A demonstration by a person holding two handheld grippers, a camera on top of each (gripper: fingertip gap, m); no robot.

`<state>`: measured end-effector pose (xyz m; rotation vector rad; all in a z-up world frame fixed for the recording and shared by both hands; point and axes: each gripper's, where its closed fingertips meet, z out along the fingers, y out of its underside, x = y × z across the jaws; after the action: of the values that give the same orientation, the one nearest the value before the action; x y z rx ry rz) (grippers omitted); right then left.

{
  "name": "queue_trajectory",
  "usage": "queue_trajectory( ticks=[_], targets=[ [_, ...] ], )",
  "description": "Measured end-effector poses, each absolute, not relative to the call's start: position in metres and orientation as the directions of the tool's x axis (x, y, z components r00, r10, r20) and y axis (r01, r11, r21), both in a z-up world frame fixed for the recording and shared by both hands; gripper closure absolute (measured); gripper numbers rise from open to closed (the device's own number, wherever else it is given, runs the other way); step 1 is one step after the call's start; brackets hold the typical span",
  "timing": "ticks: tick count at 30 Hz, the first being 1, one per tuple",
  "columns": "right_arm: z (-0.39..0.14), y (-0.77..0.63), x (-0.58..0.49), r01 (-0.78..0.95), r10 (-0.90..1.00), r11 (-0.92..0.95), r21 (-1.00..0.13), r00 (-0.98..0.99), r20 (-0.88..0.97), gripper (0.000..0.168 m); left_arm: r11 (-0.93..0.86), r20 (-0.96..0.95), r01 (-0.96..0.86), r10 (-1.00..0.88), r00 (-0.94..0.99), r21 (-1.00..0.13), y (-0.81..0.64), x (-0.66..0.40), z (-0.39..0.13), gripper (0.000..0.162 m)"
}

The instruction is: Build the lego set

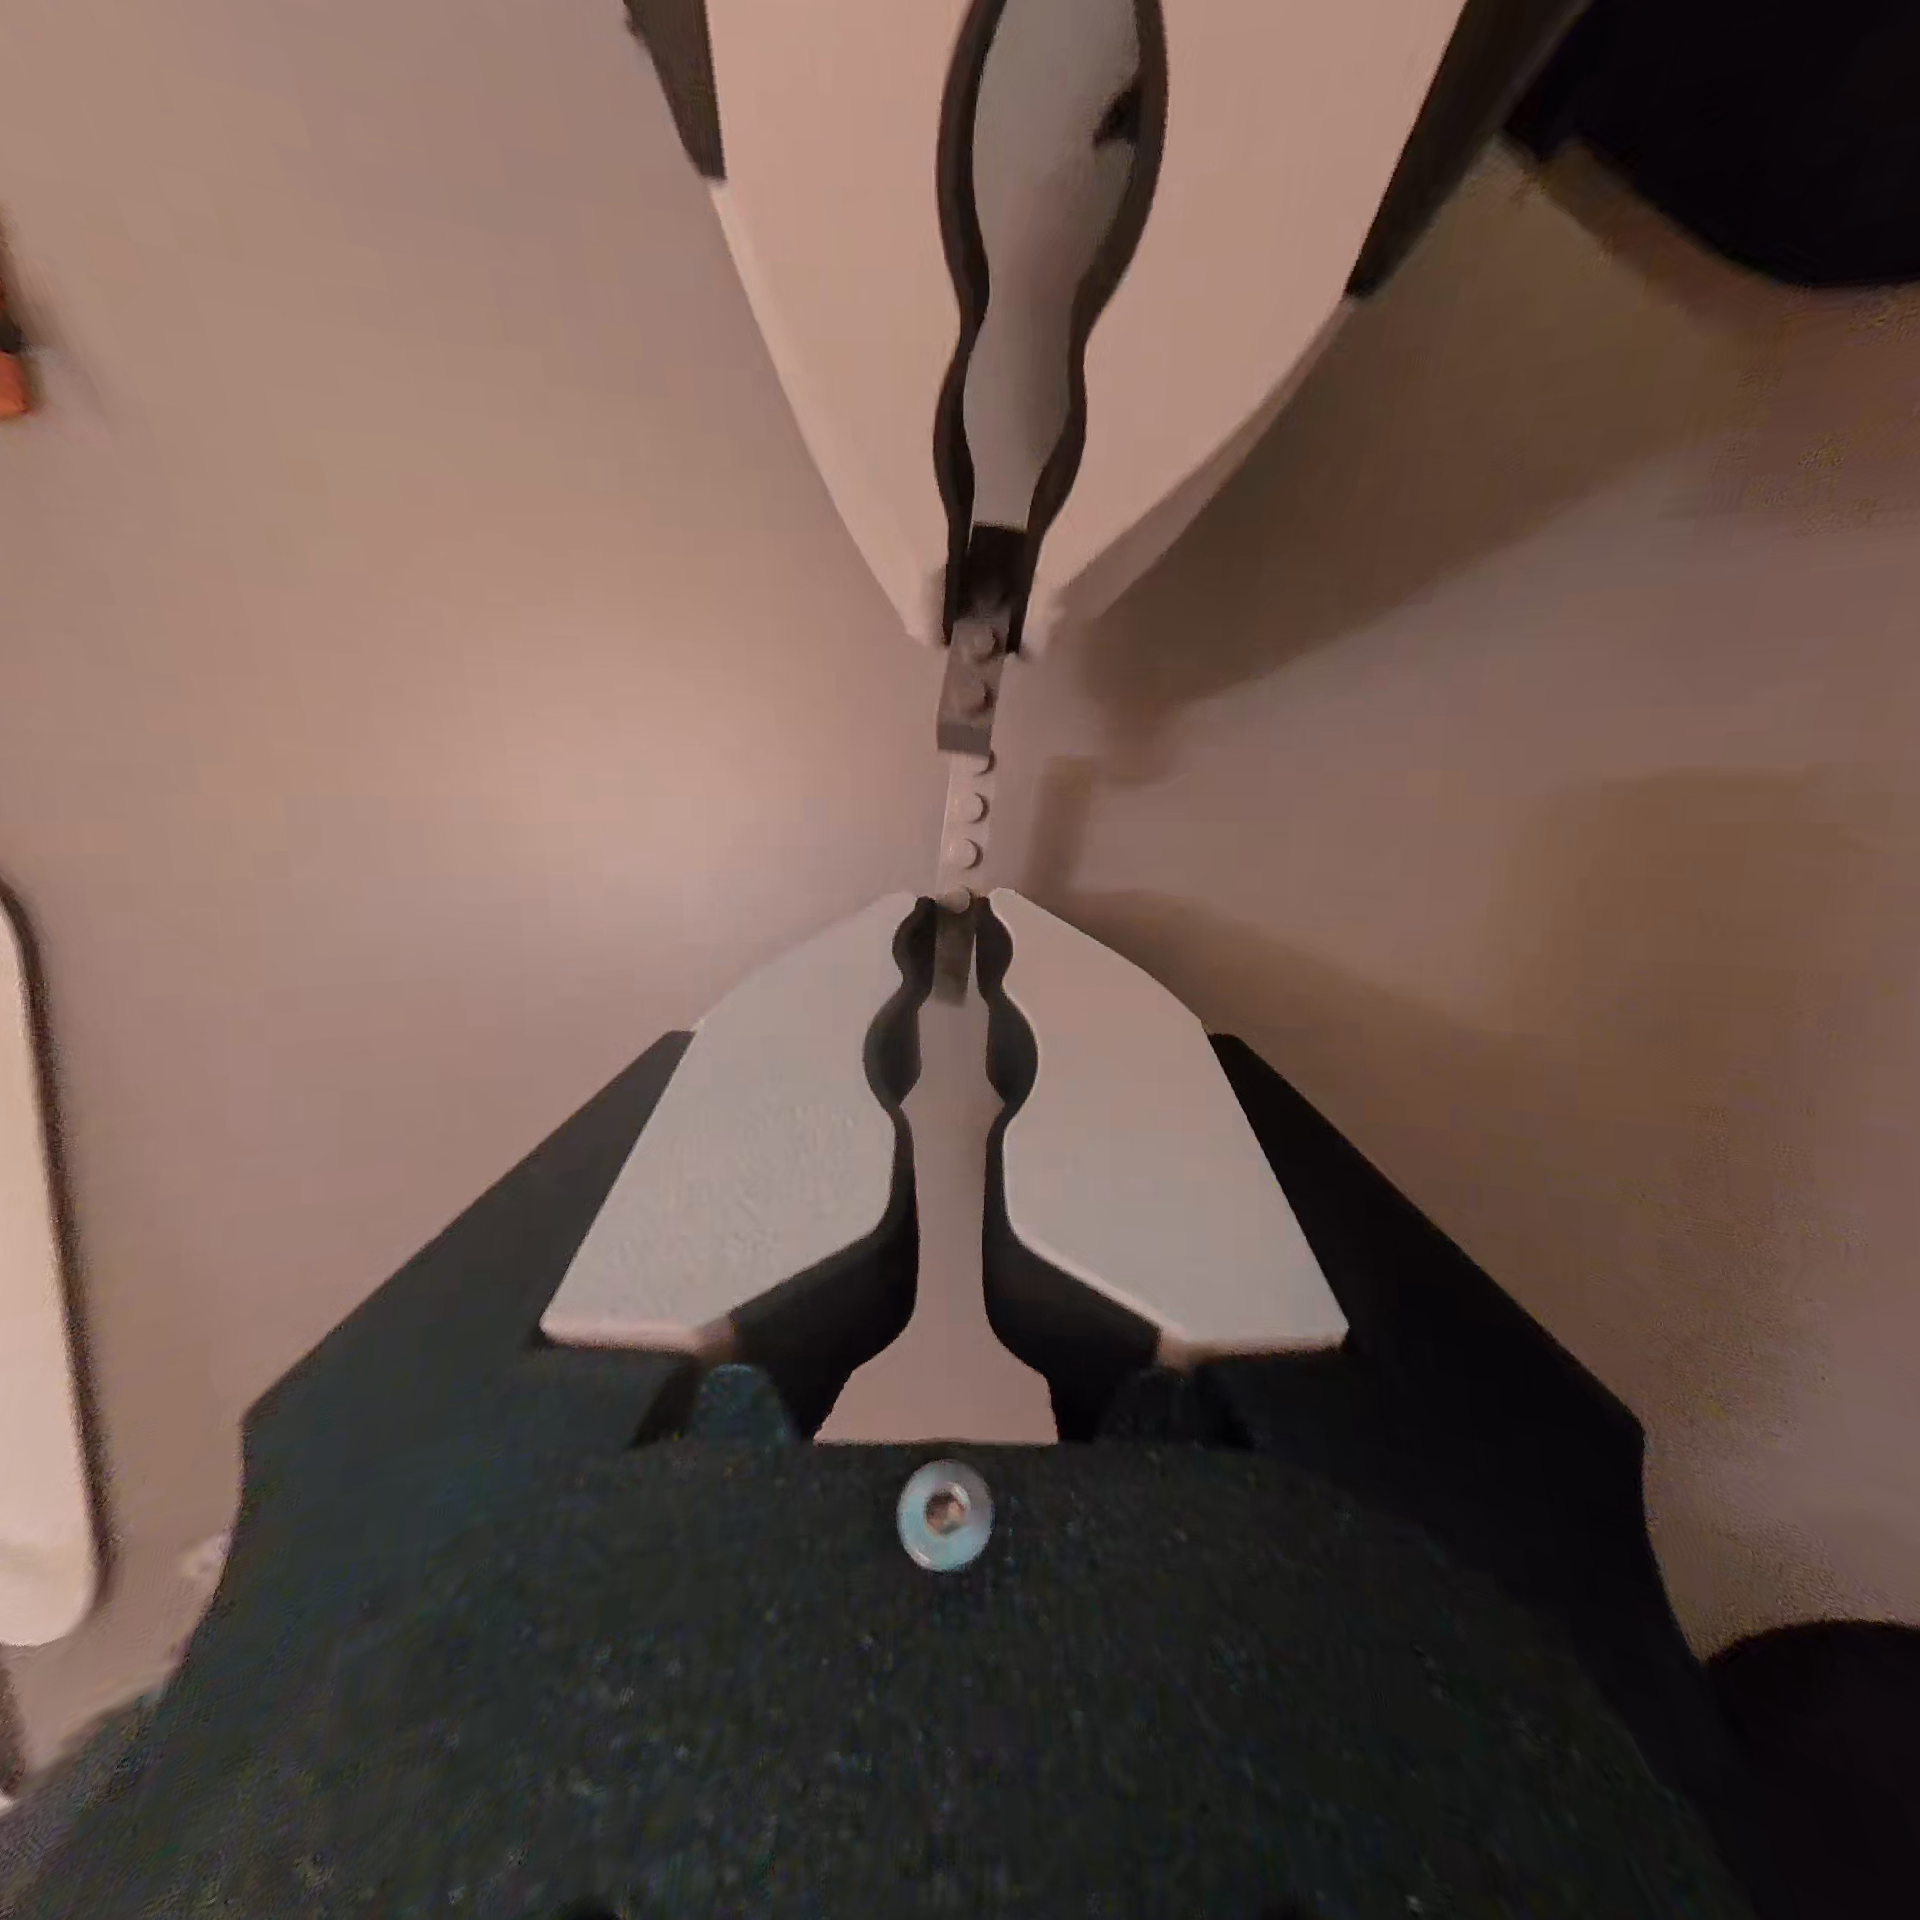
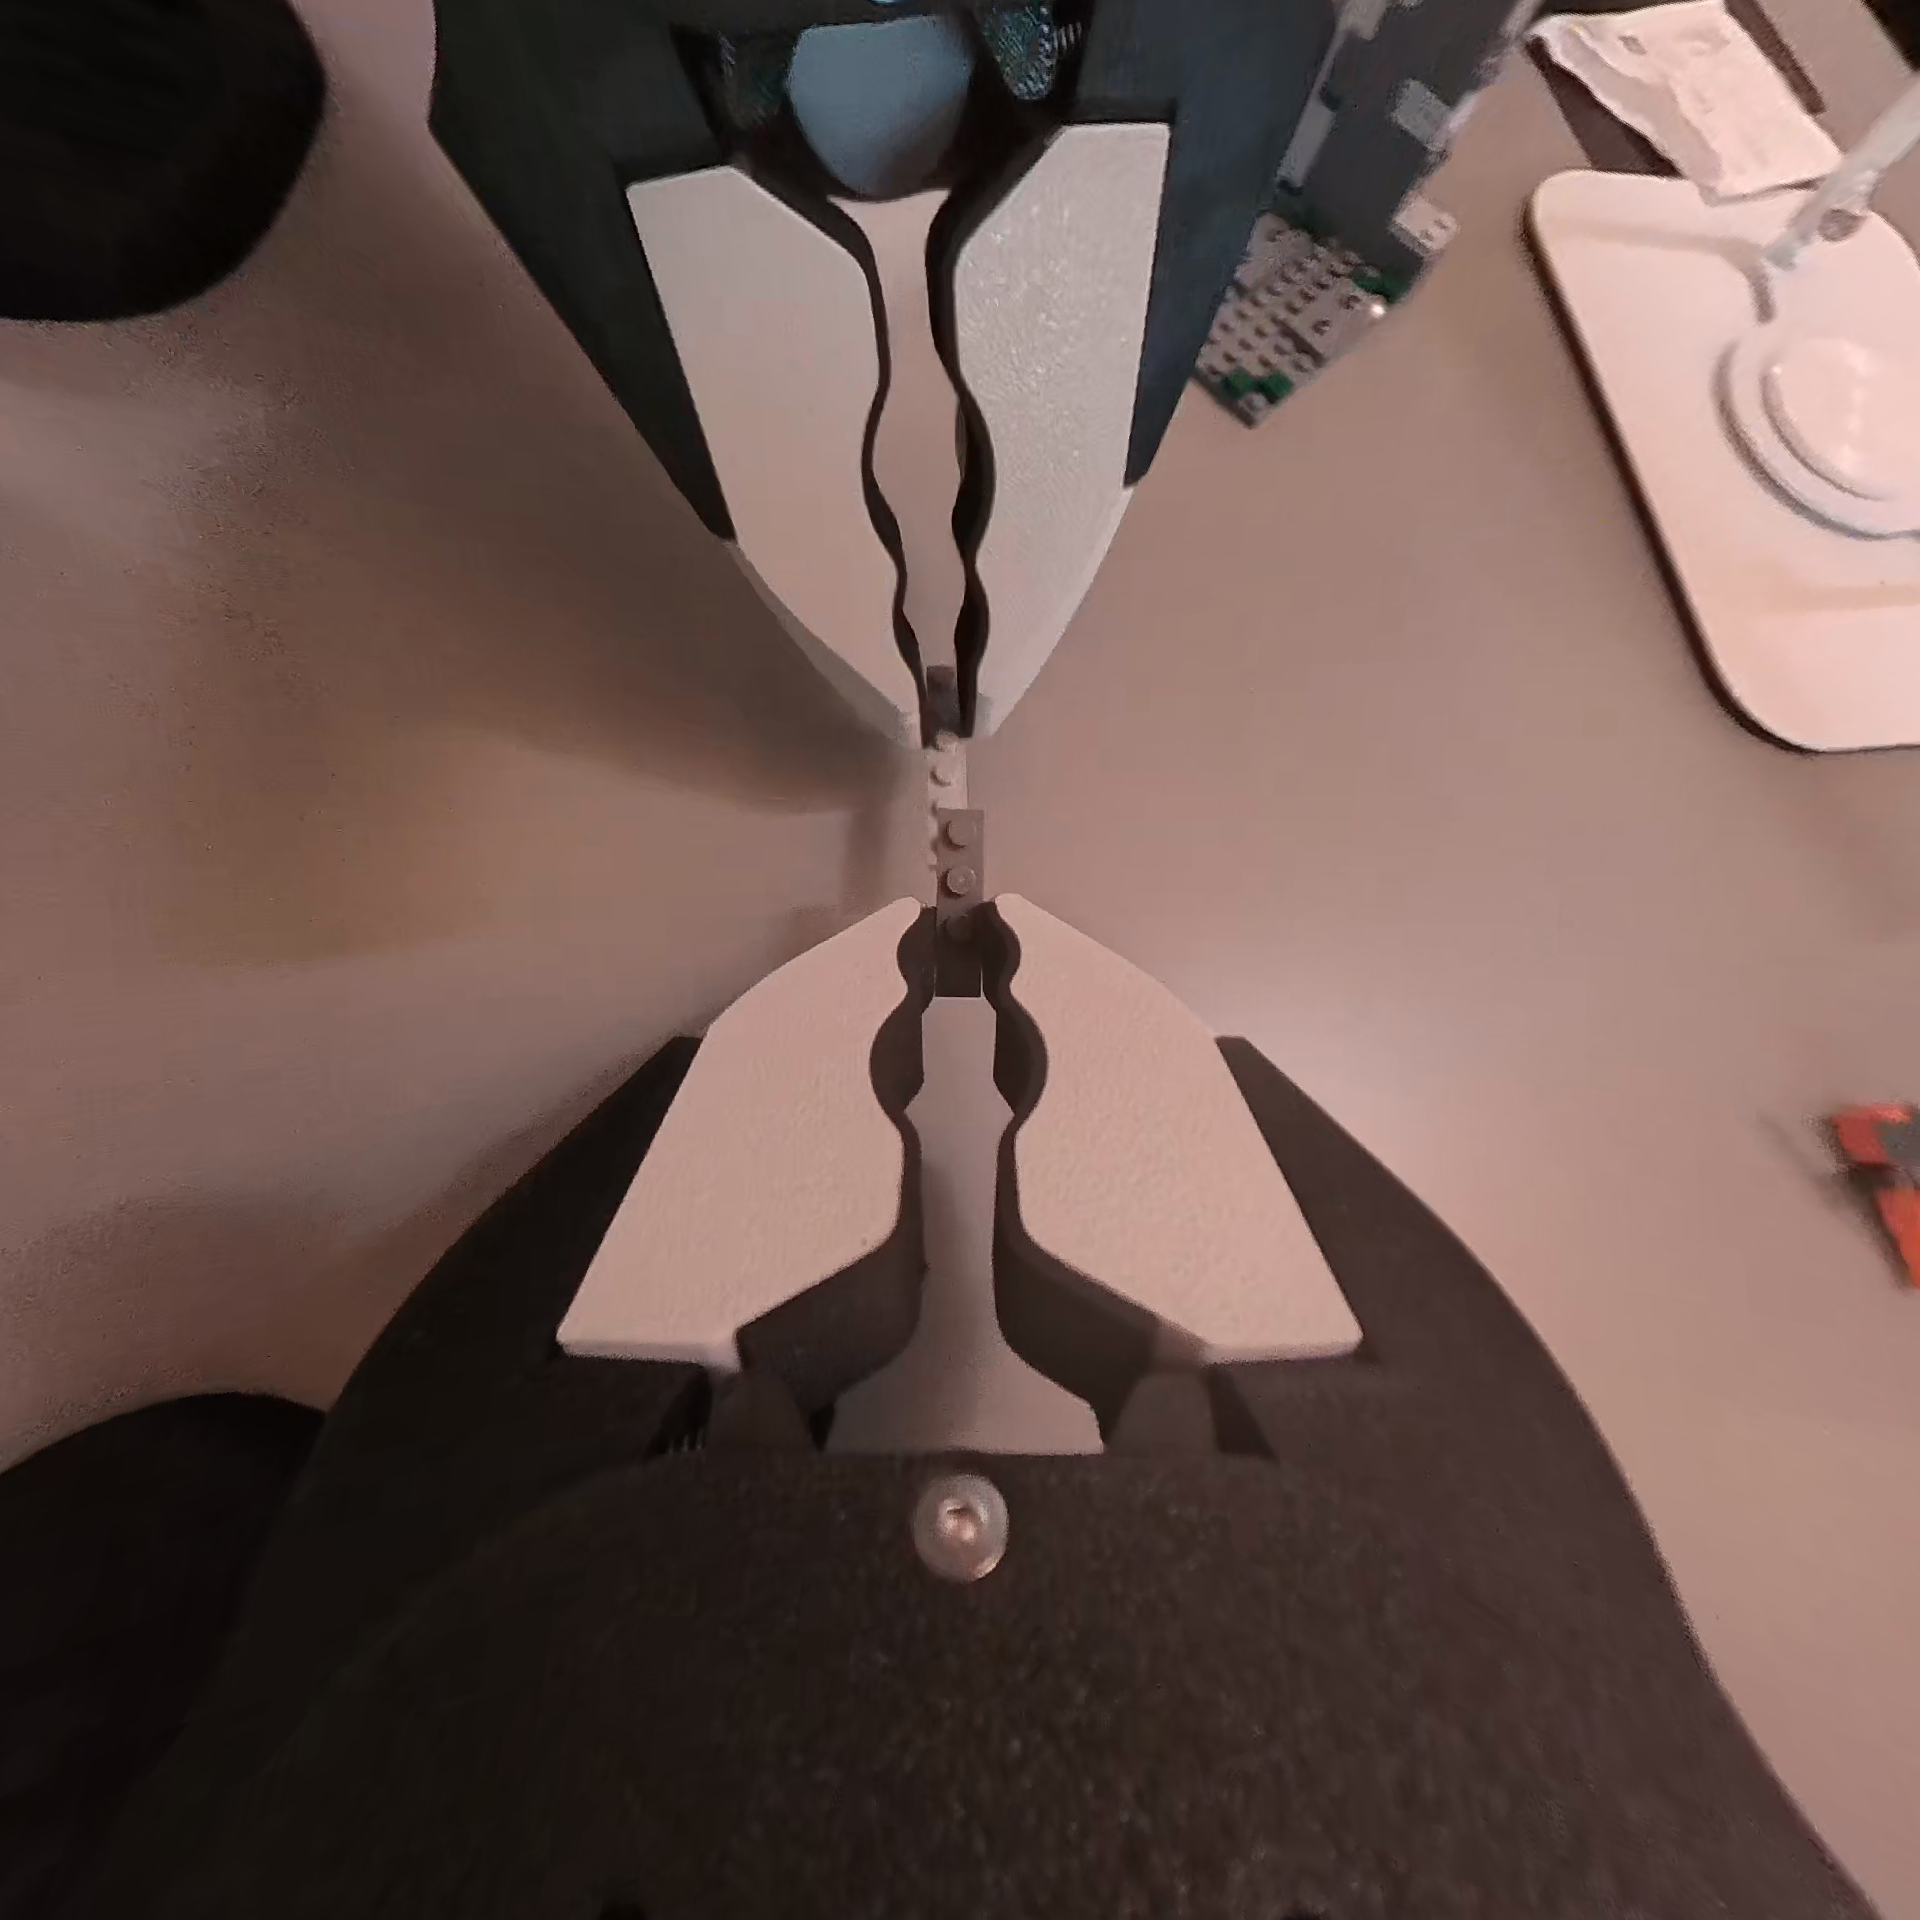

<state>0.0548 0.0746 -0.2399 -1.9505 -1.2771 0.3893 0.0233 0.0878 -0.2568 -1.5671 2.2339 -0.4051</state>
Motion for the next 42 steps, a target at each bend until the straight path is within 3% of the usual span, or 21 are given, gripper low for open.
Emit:
queue_trajectory(
  ticks=[7, 18, 32, 37, 42],
  targets=[
    [-0.242, 0.058, 0.03, 0.711, 0.917, -0.17, -0.682, 0.368, 0.154, 0.16, 0.239, -0.101, -0.808, -0.97, -0.22, -0.538, 0.061, 0.014, -0.256, 0.155],
    [-0.25, 0.043, 0.008, 0.825, 0.96, -0.131, -0.55, 0.243, 0.136, 0.16, 0.244, -0.127, -0.756, -0.969, -0.211, -0.607, 0.046, 0.0, -0.259, 0.154],
    [-0.24, 0.043, -0.002, 0.764, 0.954, -0.194, -0.615, 0.292, 0.062, 0.152, 0.214, -0.12, -0.709, -0.976, -0.181, -0.672, 0.047, -0.006, -0.257, 0.155],
    [-0.214, 0.044, 0.014, 0.601, 0.924, -0.324, -0.73, 0.366, -0.108, 0.147, 0.211, -0.117, -0.707, -0.977, -0.179, -0.675, 0.048, -0.008, -0.257, 0.154],
    [-0.222, 0.042, 0.036, 0.405, 0.791, -0.594, -0.695, 0.451, -0.414, 0.124, 0.205, -0.122, -0.698, -0.978, -0.168, -0.686, 0.05, -0.007, -0.253, 0.154]
  ],
)
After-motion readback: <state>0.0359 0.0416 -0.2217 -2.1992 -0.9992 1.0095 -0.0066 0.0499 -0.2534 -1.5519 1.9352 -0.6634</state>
